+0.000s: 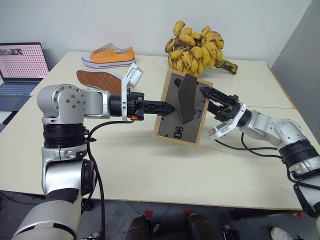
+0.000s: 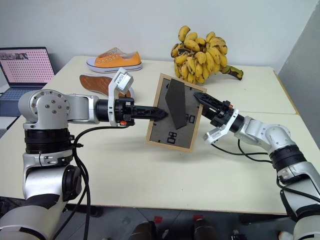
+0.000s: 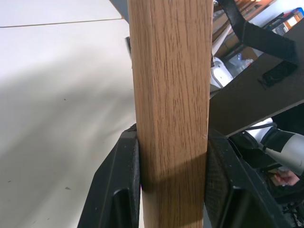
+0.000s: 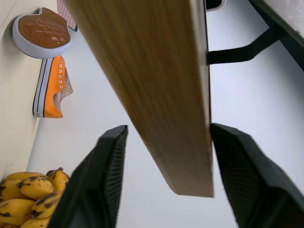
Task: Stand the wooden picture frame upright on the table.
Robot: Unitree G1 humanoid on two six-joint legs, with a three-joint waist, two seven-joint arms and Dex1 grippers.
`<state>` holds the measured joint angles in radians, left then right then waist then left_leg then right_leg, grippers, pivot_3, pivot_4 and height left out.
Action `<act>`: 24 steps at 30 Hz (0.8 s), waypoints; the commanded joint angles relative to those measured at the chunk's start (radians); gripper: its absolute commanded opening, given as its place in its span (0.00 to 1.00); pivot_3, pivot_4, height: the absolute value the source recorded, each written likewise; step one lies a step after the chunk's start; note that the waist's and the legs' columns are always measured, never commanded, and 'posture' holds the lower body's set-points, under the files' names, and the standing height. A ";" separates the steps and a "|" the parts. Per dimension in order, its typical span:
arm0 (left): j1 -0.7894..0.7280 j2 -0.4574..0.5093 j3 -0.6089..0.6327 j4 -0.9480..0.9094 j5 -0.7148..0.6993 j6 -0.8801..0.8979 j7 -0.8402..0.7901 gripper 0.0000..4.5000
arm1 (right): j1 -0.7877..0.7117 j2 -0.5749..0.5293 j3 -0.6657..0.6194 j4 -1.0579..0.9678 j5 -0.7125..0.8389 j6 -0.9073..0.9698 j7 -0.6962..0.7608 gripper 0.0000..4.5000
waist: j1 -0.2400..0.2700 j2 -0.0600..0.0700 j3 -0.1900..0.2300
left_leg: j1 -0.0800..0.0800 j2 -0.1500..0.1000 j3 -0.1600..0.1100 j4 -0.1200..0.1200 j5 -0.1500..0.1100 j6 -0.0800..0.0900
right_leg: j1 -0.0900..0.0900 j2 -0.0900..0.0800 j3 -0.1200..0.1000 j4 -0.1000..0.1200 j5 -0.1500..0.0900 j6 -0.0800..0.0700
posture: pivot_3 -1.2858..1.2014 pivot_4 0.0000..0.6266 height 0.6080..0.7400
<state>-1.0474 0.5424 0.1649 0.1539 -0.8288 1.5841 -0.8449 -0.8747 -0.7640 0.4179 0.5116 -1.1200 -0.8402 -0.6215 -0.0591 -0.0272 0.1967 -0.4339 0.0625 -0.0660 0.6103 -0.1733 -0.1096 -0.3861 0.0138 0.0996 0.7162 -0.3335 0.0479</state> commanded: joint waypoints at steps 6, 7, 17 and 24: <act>-0.032 0.013 0.019 -0.022 -0.044 -0.017 -0.010 0.29 | -0.017 -0.017 0.010 -0.026 -0.010 0.001 -0.019 0.32 | 0.000 0.000 0.000 | 0.000 0.000 0.000 0.000 0.000 0.000 | 0.000 0.000 0.000 0.000 0.000 0.000 | 0.52 0.24 1.00; -0.033 0.015 0.016 -0.020 -0.045 -0.018 -0.011 0.29 | -0.018 -0.016 0.011 -0.026 -0.011 0.002 -0.019 0.32 | 0.000 0.000 0.000 | 0.000 0.000 0.000 0.000 0.000 0.000 | 0.000 0.000 0.000 0.000 0.000 0.000 | 0.52 0.24 1.00; -0.040 0.002 0.035 -0.009 -0.051 -0.022 0.008 0.47 | -0.027 -0.005 0.017 -0.014 -0.007 0.025 -0.008 0.32 | 0.000 0.000 0.000 | 0.000 0.000 0.000 0.000 0.000 0.000 | 0.000 0.000 0.000 0.000 0.000 0.000 | 0.52 0.24 1.00; -0.027 0.031 0.007 -0.051 -0.039 -0.085 -0.004 0.78 | -0.039 0.001 0.029 0.006 -0.001 0.027 -0.010 0.32 | 0.000 0.000 0.000 | 0.000 0.000 0.000 0.000 0.000 0.000 | 0.000 0.000 0.000 0.000 0.000 0.000 | 0.52 0.24 1.00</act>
<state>-1.0487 0.5508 0.1609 0.1531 -0.8527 1.5397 -0.8294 -0.8791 -0.7633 0.4515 0.5204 -1.1277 -0.8181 -0.6303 -0.0592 -0.0272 0.1967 -0.4339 0.0625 -0.0660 0.6105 -0.1730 -0.1096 -0.3860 0.0137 0.0996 0.7166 -0.3334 0.0478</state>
